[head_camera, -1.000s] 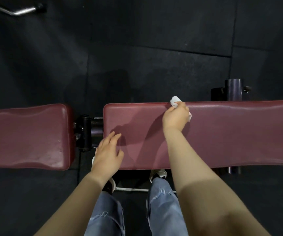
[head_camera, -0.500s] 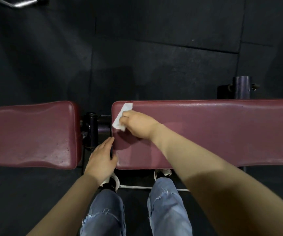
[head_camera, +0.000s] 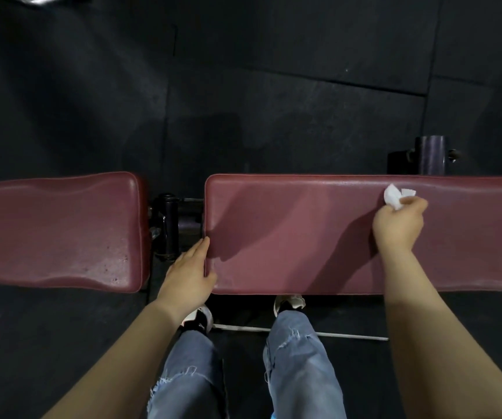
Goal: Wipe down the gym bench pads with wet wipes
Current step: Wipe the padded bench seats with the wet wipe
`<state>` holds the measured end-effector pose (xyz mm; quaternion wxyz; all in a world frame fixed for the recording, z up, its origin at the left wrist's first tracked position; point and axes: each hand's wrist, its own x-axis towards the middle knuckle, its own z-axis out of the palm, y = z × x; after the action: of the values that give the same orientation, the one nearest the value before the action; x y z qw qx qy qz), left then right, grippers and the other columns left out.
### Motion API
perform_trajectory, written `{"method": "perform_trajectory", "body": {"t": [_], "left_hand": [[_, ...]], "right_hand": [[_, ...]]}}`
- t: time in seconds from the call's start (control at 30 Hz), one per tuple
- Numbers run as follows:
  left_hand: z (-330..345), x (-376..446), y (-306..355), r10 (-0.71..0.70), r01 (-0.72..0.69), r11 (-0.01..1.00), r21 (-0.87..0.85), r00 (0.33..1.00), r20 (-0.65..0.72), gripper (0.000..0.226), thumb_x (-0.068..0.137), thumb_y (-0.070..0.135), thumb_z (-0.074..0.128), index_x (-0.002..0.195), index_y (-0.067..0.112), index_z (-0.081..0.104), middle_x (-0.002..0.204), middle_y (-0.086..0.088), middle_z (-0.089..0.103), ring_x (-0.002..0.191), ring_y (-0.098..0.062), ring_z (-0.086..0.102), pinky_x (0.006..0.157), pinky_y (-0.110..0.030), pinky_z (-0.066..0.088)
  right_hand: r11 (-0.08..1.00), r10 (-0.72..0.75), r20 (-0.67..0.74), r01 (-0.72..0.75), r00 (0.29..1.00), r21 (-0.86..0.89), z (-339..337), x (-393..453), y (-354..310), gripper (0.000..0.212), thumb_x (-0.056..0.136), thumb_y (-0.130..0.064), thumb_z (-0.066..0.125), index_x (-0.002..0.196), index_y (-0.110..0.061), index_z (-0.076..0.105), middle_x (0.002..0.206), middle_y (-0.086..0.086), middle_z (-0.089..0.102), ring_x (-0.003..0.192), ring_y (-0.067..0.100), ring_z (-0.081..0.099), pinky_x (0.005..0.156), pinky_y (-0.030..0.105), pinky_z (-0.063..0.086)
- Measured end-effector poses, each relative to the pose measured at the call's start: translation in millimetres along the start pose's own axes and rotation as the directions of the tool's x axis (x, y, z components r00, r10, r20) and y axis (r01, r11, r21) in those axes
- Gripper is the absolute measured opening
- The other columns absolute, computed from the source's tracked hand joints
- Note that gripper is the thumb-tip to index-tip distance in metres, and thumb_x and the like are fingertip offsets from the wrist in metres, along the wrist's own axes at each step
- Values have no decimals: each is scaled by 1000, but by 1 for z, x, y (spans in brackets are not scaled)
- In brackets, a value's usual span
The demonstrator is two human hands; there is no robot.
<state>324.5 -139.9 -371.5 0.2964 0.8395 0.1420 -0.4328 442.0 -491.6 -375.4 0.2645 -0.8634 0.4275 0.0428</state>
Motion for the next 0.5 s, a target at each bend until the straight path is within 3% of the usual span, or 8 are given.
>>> {"method": "perform_trajectory", "body": {"t": [0.13,0.27,0.4,0.5], "left_hand": [[-3,1,-4,18,-17,1000,-7,1000,5,73,96,29,52,158,24,14,164,5,17,149,-20,21,120,-43,23],[-1,2,-6,37,-37,999,-11,999,5,73,96,28,51,158,24,14,164,3,18,147,-21,25,118,-44,27],[1,2,-9,34,-34,997,-63,999,-6,71,96,28,51,158,26,16,163,5,21,142,-24,35,117,-45,29],[3,0,-10,0,-1,984,-177,1000,-4,69,96,27,52,157,31,19,161,8,25,130,-25,49,112,-44,37]], "right_hand": [[993,80,-12,-79,997,84,15,-3,-21,42,103,-35,34,127,-3,47,124,23,59,112,37,56,82,34,41],[995,-3,4,4,1000,-100,21,-5,-29,29,100,-19,41,121,0,47,121,26,59,110,40,57,79,35,41],[978,-169,29,171,985,-122,59,-46,-51,31,99,-18,43,121,0,53,113,25,64,107,41,59,79,38,42],[946,-298,206,318,932,-70,110,-110,-79,39,98,-14,45,135,-1,50,119,20,64,109,36,60,87,36,44]]}}
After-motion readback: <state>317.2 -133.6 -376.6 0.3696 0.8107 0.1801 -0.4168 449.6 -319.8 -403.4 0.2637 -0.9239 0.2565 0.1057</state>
